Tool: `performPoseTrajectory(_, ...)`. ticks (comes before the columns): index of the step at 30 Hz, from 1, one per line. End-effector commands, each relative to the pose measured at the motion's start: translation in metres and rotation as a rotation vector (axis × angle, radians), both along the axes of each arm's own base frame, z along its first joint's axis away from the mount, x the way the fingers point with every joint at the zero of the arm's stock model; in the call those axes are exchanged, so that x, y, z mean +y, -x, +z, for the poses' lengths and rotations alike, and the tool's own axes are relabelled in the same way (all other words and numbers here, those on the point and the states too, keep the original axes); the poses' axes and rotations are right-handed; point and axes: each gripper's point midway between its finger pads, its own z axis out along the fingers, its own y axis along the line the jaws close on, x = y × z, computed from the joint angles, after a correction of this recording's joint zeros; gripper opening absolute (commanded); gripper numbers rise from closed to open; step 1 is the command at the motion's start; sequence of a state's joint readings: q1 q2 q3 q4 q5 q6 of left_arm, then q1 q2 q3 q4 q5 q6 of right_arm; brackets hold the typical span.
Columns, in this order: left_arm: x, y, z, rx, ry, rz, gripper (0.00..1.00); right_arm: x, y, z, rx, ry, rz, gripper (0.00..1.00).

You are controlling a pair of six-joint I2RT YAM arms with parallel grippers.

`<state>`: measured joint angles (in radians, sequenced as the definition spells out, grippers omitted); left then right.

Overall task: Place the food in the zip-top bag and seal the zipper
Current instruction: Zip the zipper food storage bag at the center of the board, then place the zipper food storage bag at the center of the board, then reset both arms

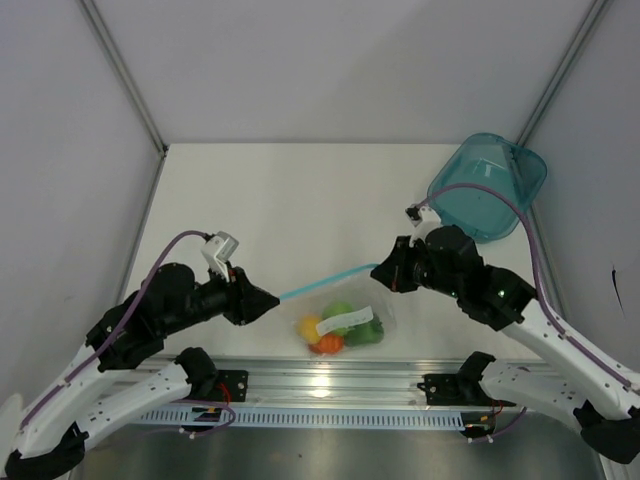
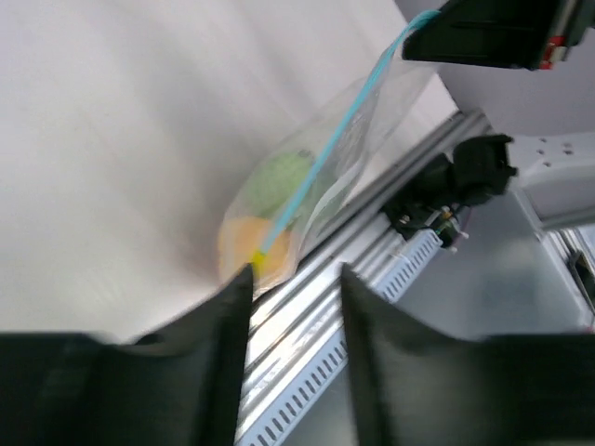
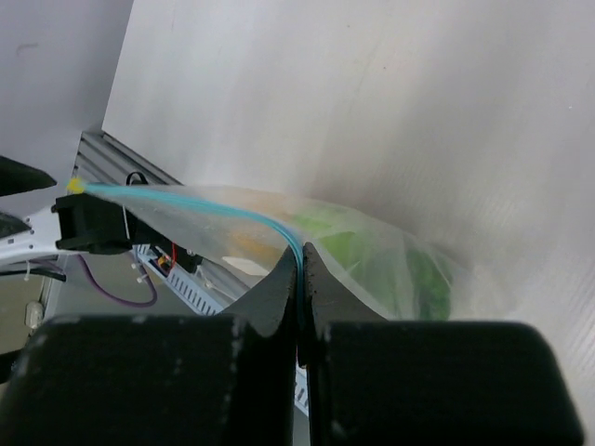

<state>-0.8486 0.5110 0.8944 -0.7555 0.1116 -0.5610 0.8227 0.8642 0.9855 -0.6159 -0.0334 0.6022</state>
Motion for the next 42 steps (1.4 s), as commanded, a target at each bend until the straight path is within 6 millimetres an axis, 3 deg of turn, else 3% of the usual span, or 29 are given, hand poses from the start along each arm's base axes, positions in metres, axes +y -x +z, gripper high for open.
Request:
performPoseTrajectory(1, 0.016, -0.027, 0.022, -0.059, -0.013, 0.168, 0.50, 0.021, -0.027, 0.033, -0.068, -0.047, -0.016, 0.00)
performPoseTrajectory(2, 0.022, -0.035, 0.029, -0.090, -0.022, 0.219, 0.60, 0.030, -0.044, 0.032, -0.057, -0.020, -0.030, 0.00)
performPoseTrajectory(3, 0.025, -0.038, 0.034, -0.108, -0.021, 0.239, 0.81, 0.034, -0.054, 0.031, -0.049, -0.009, -0.029, 0.00)
performPoseTrajectory(4, 0.029, -0.041, 0.038, -0.126, -0.026, 0.255, 0.86, 0.036, -0.066, 0.030, -0.044, 0.001, -0.038, 0.00)
performPoseTrajectory(5, 0.036, -0.046, 0.044, -0.159, -0.043, 0.288, 0.94, 0.036, -0.097, 0.028, -0.041, 0.009, -0.077, 0.00)
performPoseTrajectory(7, 0.047, -0.047, 0.048, -0.172, -0.068, 0.330, 0.99, 0.038, -0.124, 0.026, -0.021, -0.005, -0.077, 0.00)
performPoseTrajectory(8, 0.054, -0.046, 0.054, -0.193, -0.059, 0.345, 0.99, 0.034, -0.158, 0.024, -0.016, 0.006, -0.118, 0.00)
performPoseTrajectory(11, 0.053, -0.037, 0.061, -0.225, -0.014, 0.303, 1.00, 0.031, -0.204, 0.015, 0.009, 0.016, -0.127, 0.00)
performPoseTrajectory(12, 0.051, -0.030, 0.056, -0.224, 0.002, 0.270, 1.00, 0.026, -0.240, 0.010, 0.020, 0.025, -0.161, 0.00)
performPoseTrajectory(13, 0.051, -0.027, 0.056, -0.225, 0.014, 0.257, 0.99, 0.026, -0.254, 0.007, 0.035, 0.020, -0.155, 0.09)
performPoseTrajectory(14, 0.049, -0.024, 0.053, -0.219, 0.025, 0.241, 1.00, 0.023, -0.263, -0.004, 0.079, 0.044, -0.155, 0.26)
performPoseTrajectory(15, 0.049, -0.017, 0.049, -0.215, 0.042, 0.214, 1.00, 0.019, -0.283, -0.040, 0.142, 0.105, -0.161, 0.60)
performPoseTrajectory(16, 0.047, -0.015, 0.044, -0.204, 0.045, 0.204, 1.00, 0.016, -0.304, -0.014, 0.071, 0.129, -0.205, 0.82)
performPoseTrajectory(17, 0.046, -0.012, 0.043, -0.206, 0.057, 0.185, 0.99, 0.008, -0.304, -0.025, 0.094, 0.210, -0.205, 0.95)
performPoseTrajectory(18, 0.046, -0.010, 0.038, -0.206, 0.061, 0.183, 0.99, 0.009, -0.310, -0.032, 0.090, 0.251, -0.210, 0.99)
performPoseTrajectory(20, 0.044, -0.010, 0.031, -0.202, 0.069, 0.177, 1.00, 0.003, -0.317, -0.019, 0.032, 0.296, -0.244, 0.99)
performPoseTrajectory(22, 0.040, -0.010, 0.019, -0.187, 0.063, 0.163, 1.00, -0.003, -0.309, -0.001, -0.021, 0.317, -0.264, 1.00)
performPoseTrajectory(24, 0.036, -0.010, 0.013, -0.168, 0.065, 0.151, 1.00, -0.019, -0.298, -0.013, -0.025, 0.386, -0.328, 0.99)
performPoseTrajectory(25, 0.031, -0.008, 0.006, -0.147, 0.065, 0.133, 1.00, -0.015, -0.288, -0.012, -0.039, 0.391, -0.336, 0.99)
performPoseTrajectory(28, 0.021, -0.009, -0.003, -0.114, 0.092, 0.119, 1.00, -0.028, -0.242, -0.031, -0.029, 0.424, -0.380, 0.99)
performPoseTrajectory(29, 0.017, -0.009, -0.017, -0.088, 0.078, 0.108, 0.99, -0.033, -0.208, -0.051, -0.001, 0.453, -0.368, 0.99)
performPoseTrajectory(31, 0.010, -0.007, -0.018, -0.074, 0.107, 0.082, 1.00, -0.045, -0.179, -0.069, 0.019, 0.464, -0.411, 0.99)
performPoseTrajectory(32, 0.005, -0.005, -0.031, -0.050, 0.097, 0.064, 0.99, -0.047, -0.160, -0.058, 0.006, 0.392, -0.450, 0.99)
performPoseTrajectory(33, 0.003, -0.005, -0.030, -0.040, 0.119, 0.064, 1.00, -0.065, -0.135, -0.096, 0.060, 0.451, -0.475, 0.99)
performPoseTrajectory(36, -0.003, -0.002, -0.044, -0.008, 0.151, 0.048, 1.00, -0.079, -0.080, -0.117, 0.073, 0.409, -0.482, 0.99)
performPoseTrajectory(38, -0.008, 0.000, -0.048, 0.014, 0.197, 0.041, 1.00, -0.086, -0.057, -0.121, 0.093, 0.380, -0.486, 0.99)
performPoseTrajectory(39, -0.011, 0.002, -0.057, 0.029, 0.205, 0.027, 0.99, -0.087, -0.045, -0.109, 0.077, 0.303, -0.487, 0.99)
performPoseTrajectory(40, -0.012, 0.003, -0.055, 0.039, 0.226, 0.024, 0.99, -0.092, -0.033, -0.116, 0.102, 0.300, -0.482, 0.99)
performPoseTrajectory(42, -0.016, 0.005, -0.061, 0.050, 0.245, 0.007, 0.99, -0.094, -0.018, -0.096, 0.058, 0.185, -0.477, 0.99)
